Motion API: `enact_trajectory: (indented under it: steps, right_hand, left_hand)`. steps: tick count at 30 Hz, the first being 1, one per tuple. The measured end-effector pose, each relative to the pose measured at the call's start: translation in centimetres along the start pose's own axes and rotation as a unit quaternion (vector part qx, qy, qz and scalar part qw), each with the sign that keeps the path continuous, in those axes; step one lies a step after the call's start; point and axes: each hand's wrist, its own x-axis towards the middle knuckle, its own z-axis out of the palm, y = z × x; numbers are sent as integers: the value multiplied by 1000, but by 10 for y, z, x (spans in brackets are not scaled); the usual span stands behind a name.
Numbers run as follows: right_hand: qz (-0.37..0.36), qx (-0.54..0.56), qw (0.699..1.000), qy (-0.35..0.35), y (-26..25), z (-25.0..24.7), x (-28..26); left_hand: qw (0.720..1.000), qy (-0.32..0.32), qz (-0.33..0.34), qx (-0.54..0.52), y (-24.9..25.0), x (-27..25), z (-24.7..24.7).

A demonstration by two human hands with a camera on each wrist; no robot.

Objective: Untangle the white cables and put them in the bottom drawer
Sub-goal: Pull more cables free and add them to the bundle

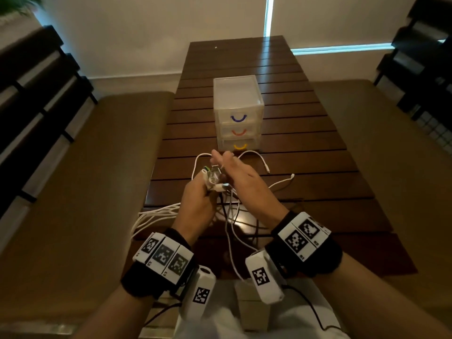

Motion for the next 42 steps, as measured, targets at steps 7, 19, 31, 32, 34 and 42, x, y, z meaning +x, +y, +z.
enact_trajectory:
  steps: [7,19,31,32,34,42]
  right_hand:
    - [-34,-143,987,-56,48,20,11]
    - [-90,-490,862,-95,51,-9,51]
    - [-65,-627,775,-48,41,8,70]
    - [-91,-612,783,-63,41,18,65]
    - [-133,-552,817,-105,41,39,56]
    - [-46,-610,771,-176,83,72,59]
  left_hand:
    - [979,113,-63,-159,5,13,-18]
    - [942,165,5,-291,14,27,-91]
    - [935,232,-1,-267,8,18,-127]
    - [936,223,-2,-274,8,18,-122]
    - [936,208,-5,-283,8,18,-117]
    - [945,227,15,-235,20,8,-147]
